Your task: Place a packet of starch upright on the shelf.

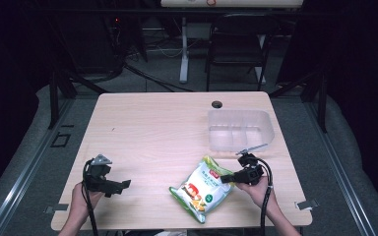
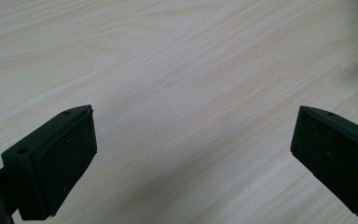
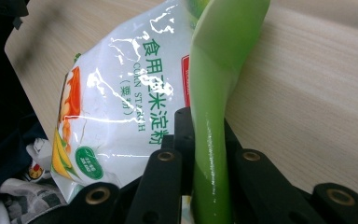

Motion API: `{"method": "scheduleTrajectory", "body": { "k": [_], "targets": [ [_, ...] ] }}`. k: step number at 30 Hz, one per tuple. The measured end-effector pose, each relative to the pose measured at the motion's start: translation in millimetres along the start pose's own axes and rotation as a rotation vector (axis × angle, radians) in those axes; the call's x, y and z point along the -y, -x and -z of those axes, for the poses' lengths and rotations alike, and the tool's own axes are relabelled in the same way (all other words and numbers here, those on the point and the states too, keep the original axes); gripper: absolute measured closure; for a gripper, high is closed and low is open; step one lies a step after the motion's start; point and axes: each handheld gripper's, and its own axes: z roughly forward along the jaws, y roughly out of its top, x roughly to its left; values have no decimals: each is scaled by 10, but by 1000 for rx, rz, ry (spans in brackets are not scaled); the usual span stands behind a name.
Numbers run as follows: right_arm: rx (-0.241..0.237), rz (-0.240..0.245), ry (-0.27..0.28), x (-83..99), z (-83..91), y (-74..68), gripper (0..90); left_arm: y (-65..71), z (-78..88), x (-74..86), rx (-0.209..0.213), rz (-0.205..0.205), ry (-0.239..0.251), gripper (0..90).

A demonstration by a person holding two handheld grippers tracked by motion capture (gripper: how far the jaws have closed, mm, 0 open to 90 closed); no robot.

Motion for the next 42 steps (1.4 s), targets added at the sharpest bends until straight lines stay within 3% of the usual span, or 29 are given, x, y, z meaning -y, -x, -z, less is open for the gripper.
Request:
{"method": "scheduleTrajectory", "body": {
  "k": [13,26,29,33,38,42],
  "targets": [
    [14,52,22,-21,52,-110,893,9,-12,1,1,10,5,3],
    [16,76,50,-33,146,-170,896,25,-3,-5,1,-9,-2,3],
    [18,94,57,-36,175,-226,899,30,4,8,-5,-2,17,3],
    [17,119,57,-78,198,-275,900,-11,-33,-8,9,14,2,3],
    [41,155,57,-118,238,-362,900,32,-7,-7,1,-10,-1,3],
    [65,185,65,-138,302,-416,900,29,-10,0,-10,-3,12,3]
  ]
}}
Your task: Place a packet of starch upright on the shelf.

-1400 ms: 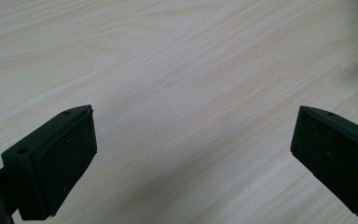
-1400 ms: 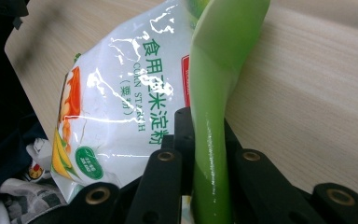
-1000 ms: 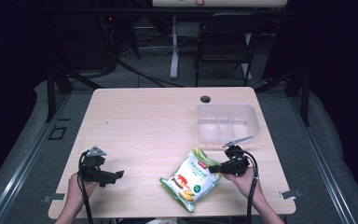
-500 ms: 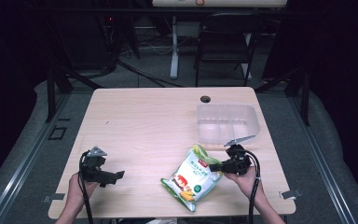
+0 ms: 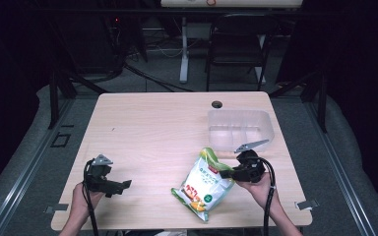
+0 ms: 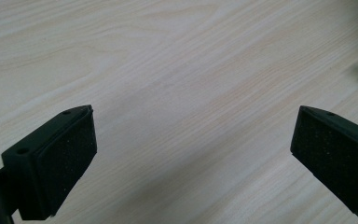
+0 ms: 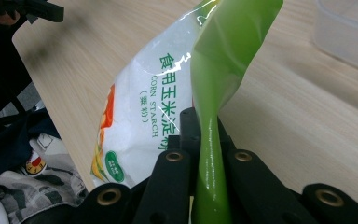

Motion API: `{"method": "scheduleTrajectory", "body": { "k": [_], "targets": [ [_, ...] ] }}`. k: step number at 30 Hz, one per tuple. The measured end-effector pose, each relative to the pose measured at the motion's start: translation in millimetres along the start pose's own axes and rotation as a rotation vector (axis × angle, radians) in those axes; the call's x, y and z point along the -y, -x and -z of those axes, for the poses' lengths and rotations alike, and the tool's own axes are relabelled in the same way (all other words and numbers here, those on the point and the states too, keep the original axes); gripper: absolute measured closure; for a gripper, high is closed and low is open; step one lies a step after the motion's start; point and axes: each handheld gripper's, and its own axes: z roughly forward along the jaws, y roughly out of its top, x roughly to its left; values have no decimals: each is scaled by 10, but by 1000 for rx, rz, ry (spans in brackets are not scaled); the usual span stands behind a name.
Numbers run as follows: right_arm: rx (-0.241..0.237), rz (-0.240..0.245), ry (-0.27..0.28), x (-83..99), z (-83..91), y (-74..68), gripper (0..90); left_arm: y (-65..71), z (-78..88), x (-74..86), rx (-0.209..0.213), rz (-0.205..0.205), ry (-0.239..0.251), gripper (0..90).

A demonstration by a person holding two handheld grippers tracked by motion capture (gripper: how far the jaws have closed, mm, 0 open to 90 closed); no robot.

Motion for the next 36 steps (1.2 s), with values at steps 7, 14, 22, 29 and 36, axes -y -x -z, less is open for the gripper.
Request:
{"method": "scheduleTrajectory", "body": {
  "k": [7,14,22,29,36],
  "targets": [
    [0,27,18,-139,87,3,900,-6,-17,-4,-2,0,-3,3],
    [2,64,30,-266,168,-52,900,-14,-16,-5,5,-3,0,3],
    [19,116,42,-405,303,-143,900,-15,-28,-7,0,1,-7,3],
    [26,131,36,-440,319,-157,900,-13,-29,-7,1,0,-6,3],
    [23,166,17,-515,338,-232,900,-18,-25,-2,6,3,-5,3]
  ]
}}
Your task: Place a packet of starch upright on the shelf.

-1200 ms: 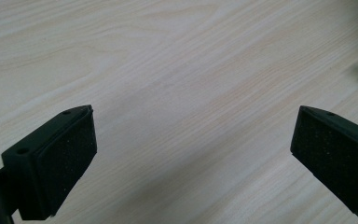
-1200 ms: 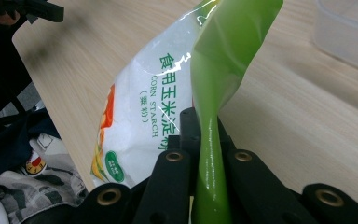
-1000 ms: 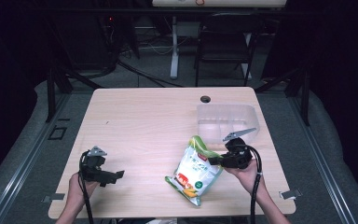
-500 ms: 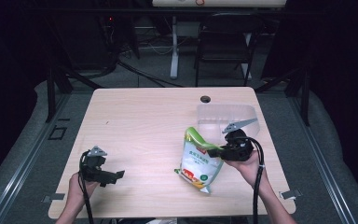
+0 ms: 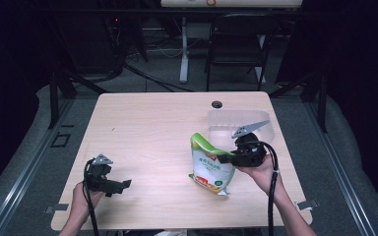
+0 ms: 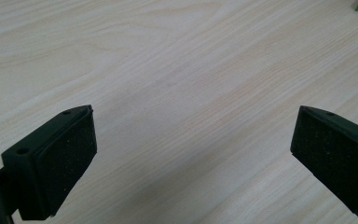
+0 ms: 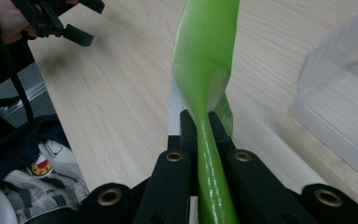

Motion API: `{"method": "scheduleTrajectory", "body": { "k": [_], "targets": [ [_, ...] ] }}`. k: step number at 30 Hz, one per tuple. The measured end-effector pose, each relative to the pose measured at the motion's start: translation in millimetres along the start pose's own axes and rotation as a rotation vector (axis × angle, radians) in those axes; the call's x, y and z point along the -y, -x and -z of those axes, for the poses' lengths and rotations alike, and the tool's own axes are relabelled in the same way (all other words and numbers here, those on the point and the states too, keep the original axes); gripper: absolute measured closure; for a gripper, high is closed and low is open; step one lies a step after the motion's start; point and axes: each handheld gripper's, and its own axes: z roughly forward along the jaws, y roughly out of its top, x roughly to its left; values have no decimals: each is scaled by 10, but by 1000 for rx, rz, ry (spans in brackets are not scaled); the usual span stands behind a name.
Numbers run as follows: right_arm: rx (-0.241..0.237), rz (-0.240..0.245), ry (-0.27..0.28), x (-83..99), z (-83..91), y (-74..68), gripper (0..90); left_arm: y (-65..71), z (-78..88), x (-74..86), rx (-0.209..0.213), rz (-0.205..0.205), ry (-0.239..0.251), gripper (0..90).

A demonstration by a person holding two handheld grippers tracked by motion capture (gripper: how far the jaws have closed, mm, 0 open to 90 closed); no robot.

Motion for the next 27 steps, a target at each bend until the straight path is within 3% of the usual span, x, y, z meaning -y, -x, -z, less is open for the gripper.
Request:
{"method": "scheduleTrajectory", "body": {
  "k": [15,27],
  "targets": [
    [27,-16,54,-50,318,83,900,-5,-8,-9,11,-2,-16,3],
    [75,-36,57,-38,511,167,900,12,0,-8,6,-3,-8,3]
  ]
}}
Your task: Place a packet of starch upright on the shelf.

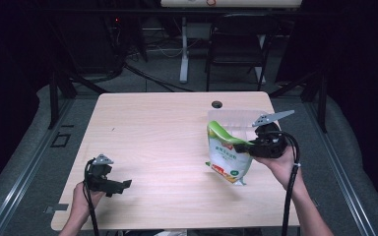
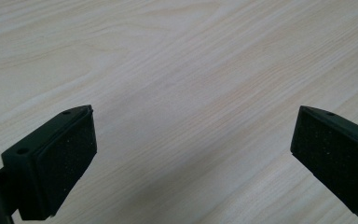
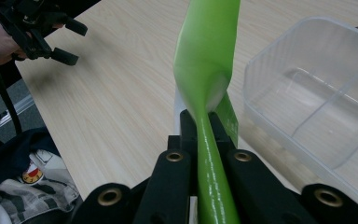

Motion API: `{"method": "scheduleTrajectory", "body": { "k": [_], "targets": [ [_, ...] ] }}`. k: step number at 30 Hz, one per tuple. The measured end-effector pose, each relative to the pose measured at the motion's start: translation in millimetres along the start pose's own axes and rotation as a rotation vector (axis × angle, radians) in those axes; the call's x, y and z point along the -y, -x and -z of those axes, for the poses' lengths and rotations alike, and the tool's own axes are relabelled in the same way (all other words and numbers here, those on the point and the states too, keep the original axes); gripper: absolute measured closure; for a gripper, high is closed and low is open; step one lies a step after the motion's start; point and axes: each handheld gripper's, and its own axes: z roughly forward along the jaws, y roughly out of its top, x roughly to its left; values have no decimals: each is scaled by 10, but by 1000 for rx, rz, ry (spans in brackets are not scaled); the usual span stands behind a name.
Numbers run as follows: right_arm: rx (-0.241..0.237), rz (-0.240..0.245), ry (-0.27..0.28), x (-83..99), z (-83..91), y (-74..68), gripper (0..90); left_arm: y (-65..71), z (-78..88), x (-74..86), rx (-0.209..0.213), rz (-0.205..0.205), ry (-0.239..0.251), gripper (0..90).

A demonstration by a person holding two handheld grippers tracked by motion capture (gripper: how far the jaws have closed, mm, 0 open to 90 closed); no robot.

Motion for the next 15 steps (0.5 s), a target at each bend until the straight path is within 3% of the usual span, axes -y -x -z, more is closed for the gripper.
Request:
{"method": "scheduleTrajectory", "body": {
  "k": [15],
  "targets": [
    [43,-20,13,-5,182,113,900,-4,5,2,2,0,0,3]
  ]
}}
